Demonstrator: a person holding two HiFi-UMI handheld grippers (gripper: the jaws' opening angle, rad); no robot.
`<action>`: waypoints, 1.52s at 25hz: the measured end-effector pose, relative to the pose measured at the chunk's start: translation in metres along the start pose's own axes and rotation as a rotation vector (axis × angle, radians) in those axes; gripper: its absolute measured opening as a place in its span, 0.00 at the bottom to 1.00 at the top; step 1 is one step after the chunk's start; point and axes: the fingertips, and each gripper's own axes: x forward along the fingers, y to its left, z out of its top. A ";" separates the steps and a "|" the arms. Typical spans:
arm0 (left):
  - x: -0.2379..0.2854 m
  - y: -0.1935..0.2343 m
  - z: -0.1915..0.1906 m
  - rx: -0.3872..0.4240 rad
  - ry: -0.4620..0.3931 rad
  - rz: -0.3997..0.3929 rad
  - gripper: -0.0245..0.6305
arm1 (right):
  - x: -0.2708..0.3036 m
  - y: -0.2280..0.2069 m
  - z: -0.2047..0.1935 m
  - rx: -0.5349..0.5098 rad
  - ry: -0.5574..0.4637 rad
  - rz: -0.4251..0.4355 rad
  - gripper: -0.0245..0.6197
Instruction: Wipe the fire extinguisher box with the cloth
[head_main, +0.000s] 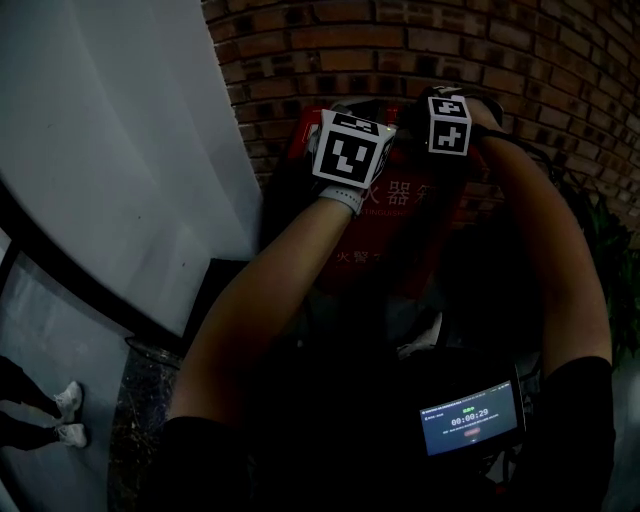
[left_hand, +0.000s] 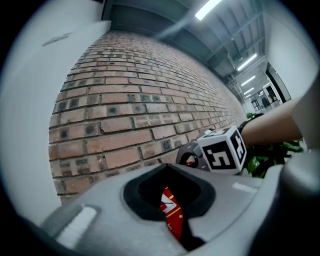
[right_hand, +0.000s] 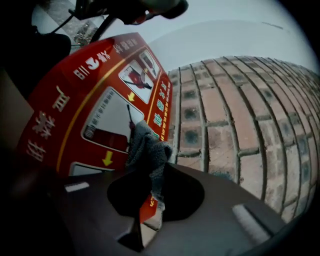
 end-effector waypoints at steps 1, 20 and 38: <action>-0.002 0.002 -0.004 0.020 0.005 0.013 0.04 | -0.004 0.003 0.003 -0.003 -0.006 0.008 0.09; -0.049 -0.025 -0.024 -0.003 -0.002 0.002 0.04 | -0.093 0.061 0.053 -0.087 -0.035 0.209 0.10; -0.027 0.026 -0.038 -0.001 0.018 0.038 0.04 | 0.009 -0.045 0.044 0.006 0.047 -0.033 0.10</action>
